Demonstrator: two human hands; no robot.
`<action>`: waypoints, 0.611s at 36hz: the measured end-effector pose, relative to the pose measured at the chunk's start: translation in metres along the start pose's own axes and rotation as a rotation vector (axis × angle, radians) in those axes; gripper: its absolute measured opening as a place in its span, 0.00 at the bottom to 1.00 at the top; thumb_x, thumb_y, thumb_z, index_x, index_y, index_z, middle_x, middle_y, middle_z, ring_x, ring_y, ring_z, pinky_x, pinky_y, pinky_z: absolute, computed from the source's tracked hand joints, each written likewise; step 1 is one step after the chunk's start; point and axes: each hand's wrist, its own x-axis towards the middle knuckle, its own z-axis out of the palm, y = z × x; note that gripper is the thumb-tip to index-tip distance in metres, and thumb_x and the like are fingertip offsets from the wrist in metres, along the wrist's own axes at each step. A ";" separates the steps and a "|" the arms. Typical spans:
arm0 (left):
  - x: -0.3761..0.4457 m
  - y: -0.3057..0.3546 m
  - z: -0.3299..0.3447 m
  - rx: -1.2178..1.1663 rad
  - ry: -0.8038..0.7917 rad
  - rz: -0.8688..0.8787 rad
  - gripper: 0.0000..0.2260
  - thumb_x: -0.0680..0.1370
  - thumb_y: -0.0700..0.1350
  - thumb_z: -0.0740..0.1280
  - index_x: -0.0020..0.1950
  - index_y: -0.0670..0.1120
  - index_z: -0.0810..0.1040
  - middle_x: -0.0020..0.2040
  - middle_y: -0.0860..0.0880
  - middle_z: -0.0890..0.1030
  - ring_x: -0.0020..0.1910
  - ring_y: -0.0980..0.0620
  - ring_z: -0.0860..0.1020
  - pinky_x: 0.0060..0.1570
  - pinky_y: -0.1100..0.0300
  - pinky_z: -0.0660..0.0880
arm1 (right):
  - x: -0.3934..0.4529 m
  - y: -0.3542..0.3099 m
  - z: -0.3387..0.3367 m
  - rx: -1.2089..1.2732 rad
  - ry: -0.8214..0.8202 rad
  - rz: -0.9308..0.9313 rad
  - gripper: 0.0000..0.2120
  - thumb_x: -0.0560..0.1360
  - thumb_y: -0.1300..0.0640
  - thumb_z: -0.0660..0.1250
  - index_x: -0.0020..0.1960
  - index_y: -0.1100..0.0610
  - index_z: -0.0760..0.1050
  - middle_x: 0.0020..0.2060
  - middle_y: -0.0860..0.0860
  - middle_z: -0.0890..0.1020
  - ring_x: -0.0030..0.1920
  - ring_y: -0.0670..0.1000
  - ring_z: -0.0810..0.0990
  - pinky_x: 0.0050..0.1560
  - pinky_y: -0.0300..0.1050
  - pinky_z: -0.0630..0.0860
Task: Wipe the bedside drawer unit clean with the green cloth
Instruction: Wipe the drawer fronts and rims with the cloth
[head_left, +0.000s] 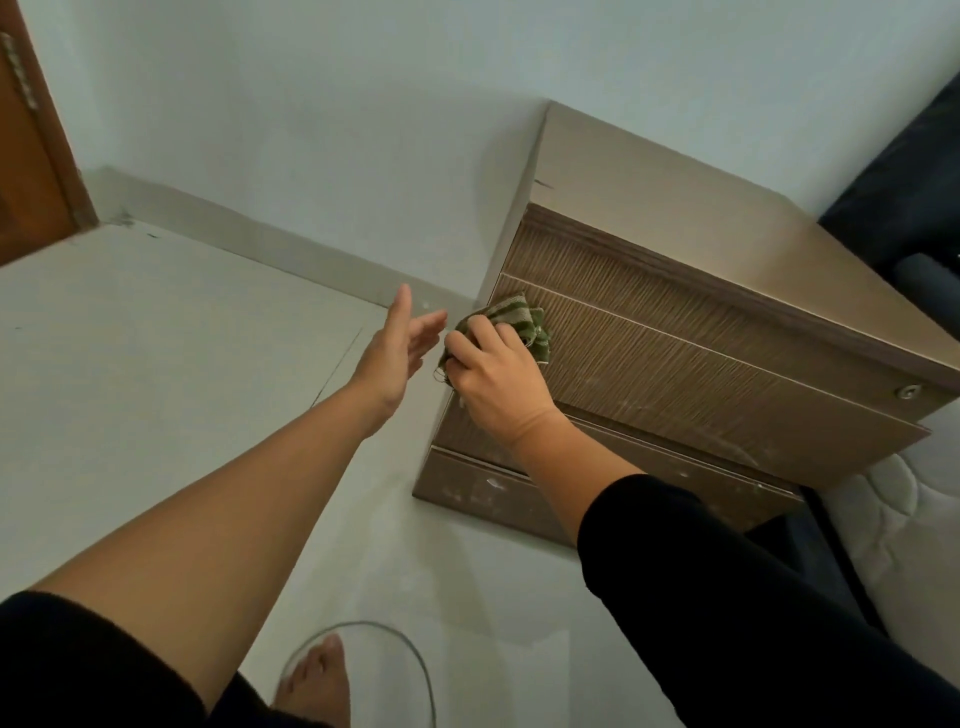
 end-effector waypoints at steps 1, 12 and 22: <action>0.000 0.000 0.003 0.016 -0.018 0.000 0.31 0.80 0.62 0.40 0.71 0.47 0.69 0.71 0.48 0.70 0.71 0.52 0.67 0.73 0.55 0.59 | 0.000 0.000 0.001 0.011 0.014 0.006 0.13 0.70 0.64 0.58 0.34 0.60 0.80 0.38 0.52 0.79 0.46 0.55 0.66 0.42 0.46 0.62; -0.010 -0.005 0.029 0.189 0.023 0.047 0.36 0.69 0.73 0.45 0.66 0.56 0.75 0.66 0.51 0.76 0.67 0.52 0.71 0.71 0.49 0.63 | -0.020 0.018 0.005 0.091 -0.008 -0.124 0.17 0.70 0.61 0.55 0.38 0.58 0.82 0.40 0.52 0.81 0.48 0.55 0.65 0.45 0.48 0.62; -0.026 -0.012 0.056 0.310 0.138 0.068 0.30 0.77 0.66 0.47 0.73 0.52 0.67 0.71 0.48 0.70 0.70 0.49 0.67 0.71 0.50 0.62 | -0.042 0.033 0.001 0.102 -0.036 -0.113 0.17 0.70 0.59 0.56 0.33 0.57 0.82 0.41 0.50 0.83 0.47 0.54 0.65 0.44 0.46 0.60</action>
